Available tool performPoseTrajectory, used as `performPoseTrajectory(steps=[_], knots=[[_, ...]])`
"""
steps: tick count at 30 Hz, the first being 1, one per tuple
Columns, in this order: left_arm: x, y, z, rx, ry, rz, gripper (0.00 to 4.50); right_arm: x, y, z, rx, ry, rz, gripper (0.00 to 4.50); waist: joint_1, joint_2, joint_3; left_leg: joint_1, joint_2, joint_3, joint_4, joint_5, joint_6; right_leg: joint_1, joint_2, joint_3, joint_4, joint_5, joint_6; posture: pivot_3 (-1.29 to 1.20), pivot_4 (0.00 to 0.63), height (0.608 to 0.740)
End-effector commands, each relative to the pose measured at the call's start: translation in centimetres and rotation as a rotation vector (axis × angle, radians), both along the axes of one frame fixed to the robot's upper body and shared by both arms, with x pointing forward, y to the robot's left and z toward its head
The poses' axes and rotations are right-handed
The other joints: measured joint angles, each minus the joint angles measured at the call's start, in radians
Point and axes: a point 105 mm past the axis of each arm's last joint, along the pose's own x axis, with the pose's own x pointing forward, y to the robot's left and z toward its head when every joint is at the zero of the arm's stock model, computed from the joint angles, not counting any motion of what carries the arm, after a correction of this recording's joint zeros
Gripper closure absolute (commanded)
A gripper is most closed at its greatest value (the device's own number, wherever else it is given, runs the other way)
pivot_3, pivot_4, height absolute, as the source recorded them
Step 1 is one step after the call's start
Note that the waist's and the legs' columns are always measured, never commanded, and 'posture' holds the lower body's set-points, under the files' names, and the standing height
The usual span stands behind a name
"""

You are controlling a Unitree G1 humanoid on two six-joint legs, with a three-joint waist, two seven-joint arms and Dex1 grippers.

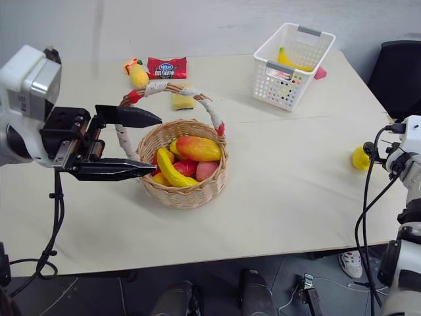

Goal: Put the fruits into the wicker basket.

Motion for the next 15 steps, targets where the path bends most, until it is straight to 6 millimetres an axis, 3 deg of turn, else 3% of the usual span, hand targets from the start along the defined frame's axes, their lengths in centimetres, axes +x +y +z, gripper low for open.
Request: performPoseTrajectory(steps=[1,12,15], knots=[[-0.7,0.2,0.7,-0.004,-0.040,0.012,0.00,0.5,-0.4,-0.2,0.001,-0.022,-0.027,0.05,-0.004,0.000,0.000,0.000,0.000,0.000,0.000,0.000,0.000,0.000,0.000,0.000,0.000,0.000,0.000,0.00,0.150,0.740],[-0.7,0.3,1.1,-0.001,-0.050,0.040,0.00,0.9,-0.2,-1.1,0.096,-0.013,-0.019,0.05,-0.011,0.000,0.000,0.000,0.000,0.000,0.001,0.000,0.000,0.001,0.000,0.000,0.000,0.000,0.000,0.00,0.150,0.740],[-0.6,0.3,1.2,-0.001,-0.059,0.040,0.00,1.3,1.2,-0.9,0.133,-0.003,0.077,0.42,-0.012,0.000,0.000,0.000,0.000,-0.001,0.001,0.000,0.000,0.001,0.000,0.000,0.000,0.000,0.000,0.00,0.150,0.740]])
